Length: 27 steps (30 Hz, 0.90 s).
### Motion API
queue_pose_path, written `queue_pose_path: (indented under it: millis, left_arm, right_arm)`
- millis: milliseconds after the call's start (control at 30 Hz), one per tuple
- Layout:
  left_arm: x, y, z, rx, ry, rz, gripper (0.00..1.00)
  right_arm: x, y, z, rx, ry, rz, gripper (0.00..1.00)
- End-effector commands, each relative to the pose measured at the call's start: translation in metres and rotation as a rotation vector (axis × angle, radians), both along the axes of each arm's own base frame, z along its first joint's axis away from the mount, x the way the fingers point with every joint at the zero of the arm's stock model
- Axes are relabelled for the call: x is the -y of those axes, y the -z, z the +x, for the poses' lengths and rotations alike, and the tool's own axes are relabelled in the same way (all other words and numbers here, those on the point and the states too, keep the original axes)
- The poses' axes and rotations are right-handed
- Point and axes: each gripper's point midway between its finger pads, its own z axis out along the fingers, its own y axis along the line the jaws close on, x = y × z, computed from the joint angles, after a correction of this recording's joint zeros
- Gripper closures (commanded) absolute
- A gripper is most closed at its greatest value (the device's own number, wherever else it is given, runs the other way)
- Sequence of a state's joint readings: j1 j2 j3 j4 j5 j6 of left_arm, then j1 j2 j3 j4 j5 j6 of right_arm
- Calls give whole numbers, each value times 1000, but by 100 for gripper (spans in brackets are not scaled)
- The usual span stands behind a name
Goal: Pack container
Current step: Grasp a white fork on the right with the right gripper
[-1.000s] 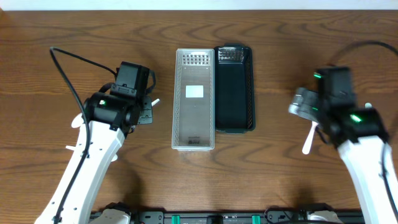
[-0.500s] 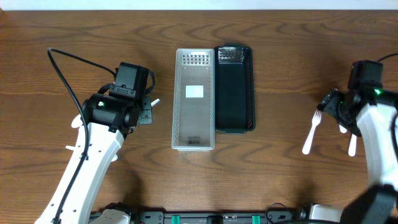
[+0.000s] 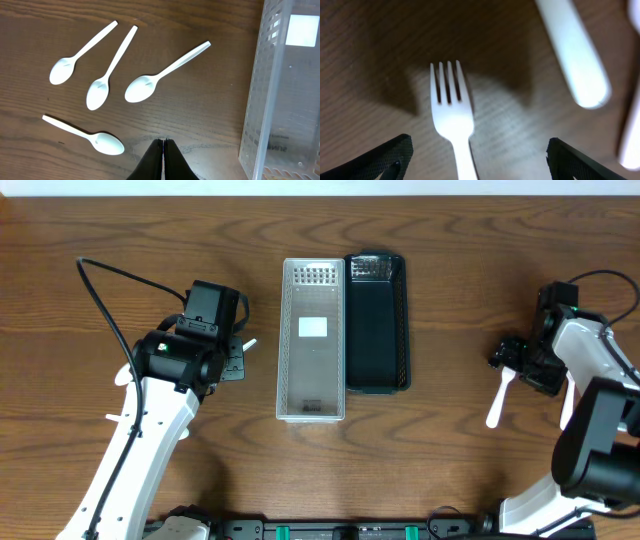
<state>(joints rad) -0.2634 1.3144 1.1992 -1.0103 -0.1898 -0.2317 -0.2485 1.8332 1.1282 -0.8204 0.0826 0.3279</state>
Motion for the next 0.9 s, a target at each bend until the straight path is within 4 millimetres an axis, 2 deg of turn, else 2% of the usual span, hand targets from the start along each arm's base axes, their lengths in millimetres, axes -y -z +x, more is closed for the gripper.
queue_pose_path:
  millis: [0, 233, 400, 567, 633, 767, 867]
  left_arm:
    - [-2, 1, -1, -5, 2, 6, 94]
    - [-2, 1, -1, -5, 3, 6, 94]
    - [-2, 1, -1, -5, 3, 6, 94]
    - [-2, 1, -1, -5, 3, 6, 94]
    - [-2, 1, -1, -6, 3, 6, 94]
    - [-2, 1, -1, -6, 3, 6, 94]
    - [-2, 1, -1, -6, 3, 6, 94]
  right_arm:
    - [-3, 11, -1, -16, -28, 34, 11]
    - [-8, 20, 6, -5, -90, 65, 12]
    - [-9, 30, 1, -39, -92, 75, 15]
    - [-12, 35, -2, -55, -92, 94, 15]
    - [-12, 35, -2, -55, -92, 96, 21]
    - [-12, 35, -2, -55, -90, 96, 42]
    - [-12, 35, -2, -55, -90, 96, 46]
